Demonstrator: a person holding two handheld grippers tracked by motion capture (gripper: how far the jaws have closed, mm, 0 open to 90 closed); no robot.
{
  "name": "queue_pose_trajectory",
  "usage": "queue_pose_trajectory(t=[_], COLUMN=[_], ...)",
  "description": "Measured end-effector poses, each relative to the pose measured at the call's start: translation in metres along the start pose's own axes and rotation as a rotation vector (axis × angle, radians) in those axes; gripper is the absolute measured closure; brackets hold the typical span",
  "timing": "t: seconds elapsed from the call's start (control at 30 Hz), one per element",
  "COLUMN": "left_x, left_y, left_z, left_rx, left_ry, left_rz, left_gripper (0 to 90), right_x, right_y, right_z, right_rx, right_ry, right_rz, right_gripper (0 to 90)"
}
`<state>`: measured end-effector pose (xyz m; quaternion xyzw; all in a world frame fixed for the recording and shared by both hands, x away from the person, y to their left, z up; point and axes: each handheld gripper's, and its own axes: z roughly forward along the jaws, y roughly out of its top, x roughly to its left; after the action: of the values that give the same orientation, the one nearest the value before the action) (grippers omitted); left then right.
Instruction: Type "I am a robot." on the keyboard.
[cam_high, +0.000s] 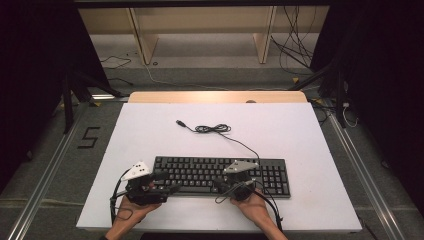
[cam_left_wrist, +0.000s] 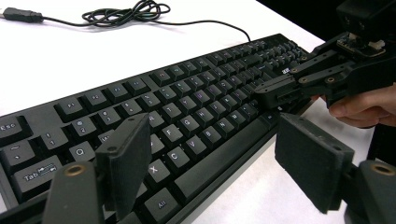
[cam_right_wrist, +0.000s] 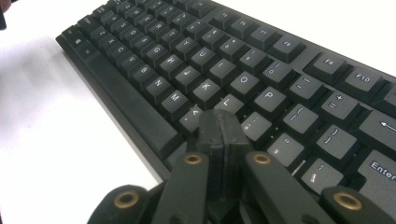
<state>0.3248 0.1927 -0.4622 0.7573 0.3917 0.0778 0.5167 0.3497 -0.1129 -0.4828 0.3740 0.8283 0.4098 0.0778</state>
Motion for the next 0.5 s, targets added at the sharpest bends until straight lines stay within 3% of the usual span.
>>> queue_pose_trajectory(t=[0.5], left_x=[0.001], left_y=[0.000], left_z=[-0.001], left_rx=[-0.007], left_ry=[0.001], left_rz=[-0.002], left_gripper=[26.5], right_x=[-0.006], right_y=[0.004], right_z=[-0.015], right_rx=[-0.059], right_ry=[0.025], right_rz=[0.033], right_gripper=[82.9])
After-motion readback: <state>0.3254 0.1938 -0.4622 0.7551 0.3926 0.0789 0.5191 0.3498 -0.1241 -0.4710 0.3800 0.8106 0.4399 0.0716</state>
